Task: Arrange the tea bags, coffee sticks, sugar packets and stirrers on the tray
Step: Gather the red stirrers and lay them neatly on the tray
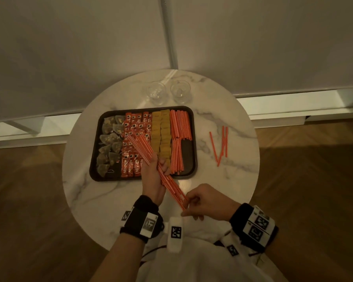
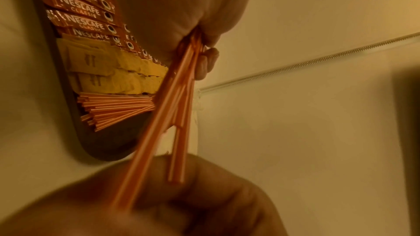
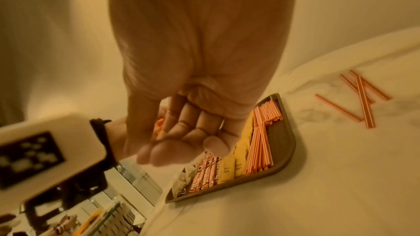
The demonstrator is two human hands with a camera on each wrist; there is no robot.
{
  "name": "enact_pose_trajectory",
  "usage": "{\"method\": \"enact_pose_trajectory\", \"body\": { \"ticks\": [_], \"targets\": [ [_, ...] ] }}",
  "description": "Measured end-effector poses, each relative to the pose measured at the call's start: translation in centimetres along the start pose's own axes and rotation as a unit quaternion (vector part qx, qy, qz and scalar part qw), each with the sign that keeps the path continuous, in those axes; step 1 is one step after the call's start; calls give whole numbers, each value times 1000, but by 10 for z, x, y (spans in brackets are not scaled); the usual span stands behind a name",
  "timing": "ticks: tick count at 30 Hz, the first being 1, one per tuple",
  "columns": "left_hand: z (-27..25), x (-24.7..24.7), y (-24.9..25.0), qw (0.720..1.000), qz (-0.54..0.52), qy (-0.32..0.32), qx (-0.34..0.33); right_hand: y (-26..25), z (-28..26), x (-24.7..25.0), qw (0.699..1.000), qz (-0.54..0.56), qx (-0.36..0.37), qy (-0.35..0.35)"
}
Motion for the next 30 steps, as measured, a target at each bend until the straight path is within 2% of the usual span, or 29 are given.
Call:
{"method": "enact_pose_trajectory", "body": {
  "ticks": [10, 14, 16, 18, 20, 22, 24, 25, 26, 28, 30],
  "targets": [
    [-3, -17, -6, 1000, 8, -22, -4, -14, 13, 11, 999, -12, 36, 23],
    [-4, -23, -7, 995, 86, -46, 10, -13, 15, 7, 998, -49, 25, 8],
    [-7, -21, -19, 987, 137, -64, 52, -6, 11, 5, 998, -54, 3, -29],
    [-14, -13, -38, 970, 195, -82, 122, 8, 4, 14, 996, -51, -35, -58],
    [-23, -2, -58, 940, 259, -106, 194, 25, -1, 37, 995, -66, -67, -37],
    [-32, 9, -70, 900, 337, -130, 242, 36, -3, 75, 988, -98, -74, 89],
    [-40, 15, -74, 862, 405, -159, 258, 38, -9, 114, 953, -104, -61, 279],
    [-44, 16, -75, 846, 429, -174, 263, 37, -12, 125, 934, -71, -56, 346],
    [-48, 16, -77, 832, 448, -187, 269, 37, -10, 130, 925, -15, -57, 374],
    [-55, 14, -82, 807, 473, -213, 282, 39, 7, 119, 941, 77, -81, 321],
    [-58, 9, -86, 791, 489, -230, 289, 37, 24, 97, 967, 71, -107, 221]
  ]
}}
Point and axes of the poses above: each hand's wrist, its own z-axis towards the middle knuckle, its own x-axis out of the back of the hand, y = z × x, the point moved 8 cm from there along z, towards the middle knuckle, and after that the axes turned 4 degrees about x, right-handed, at the moved point
